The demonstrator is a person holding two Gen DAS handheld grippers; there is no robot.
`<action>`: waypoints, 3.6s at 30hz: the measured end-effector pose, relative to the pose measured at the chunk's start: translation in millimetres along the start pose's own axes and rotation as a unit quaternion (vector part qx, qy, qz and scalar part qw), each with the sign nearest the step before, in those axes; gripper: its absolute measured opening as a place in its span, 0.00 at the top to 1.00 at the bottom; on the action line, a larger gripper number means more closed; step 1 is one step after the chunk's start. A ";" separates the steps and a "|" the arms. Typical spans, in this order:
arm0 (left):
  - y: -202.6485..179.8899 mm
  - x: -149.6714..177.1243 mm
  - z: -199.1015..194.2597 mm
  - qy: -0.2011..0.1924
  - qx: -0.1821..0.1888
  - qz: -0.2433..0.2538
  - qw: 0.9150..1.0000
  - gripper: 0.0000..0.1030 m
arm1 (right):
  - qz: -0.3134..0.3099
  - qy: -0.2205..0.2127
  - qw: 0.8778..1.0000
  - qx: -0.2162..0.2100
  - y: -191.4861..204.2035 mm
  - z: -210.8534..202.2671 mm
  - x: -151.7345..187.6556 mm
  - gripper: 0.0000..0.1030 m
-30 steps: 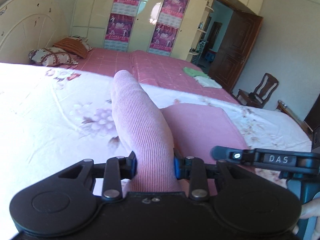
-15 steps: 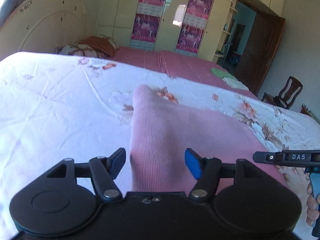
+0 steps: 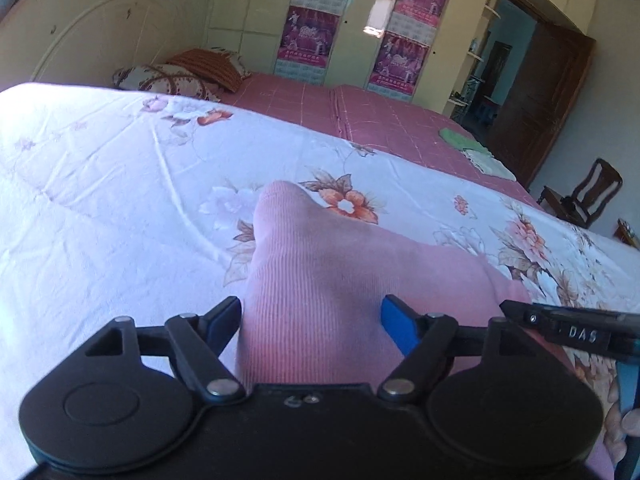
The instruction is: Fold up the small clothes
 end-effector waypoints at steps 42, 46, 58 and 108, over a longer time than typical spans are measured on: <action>-35.0 108.1 -99.3 0.050 -0.036 0.087 0.994 0.05 | -0.022 0.009 1.000 0.009 25.8 -129.8 106.8 0.87; -39.9 103.0 -100.1 0.057 -0.036 0.104 0.992 0.00 | -0.011 -0.002 1.000 0.016 27.6 -128.7 91.0 0.86; -21.1 107.2 -77.1 0.119 -0.066 0.040 0.990 0.00 | -0.004 0.026 0.996 0.086 14.0 -81.9 104.1 0.33; -257.4 202.7 -454.8 -0.065 -0.117 0.133 0.982 0.01 | 0.017 -0.192 0.981 0.003 -25.2 -568.9 208.3 0.00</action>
Point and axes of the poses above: each gripper's, at about its wrist camera, not at the fingertips, and z roughly the way its jaws point, y to its left, x to its underside, the point moved 9 cm from there along z, roughly the way its jaws point, and after that the axes turned 11 degrees about x, right-handed, at the moved point
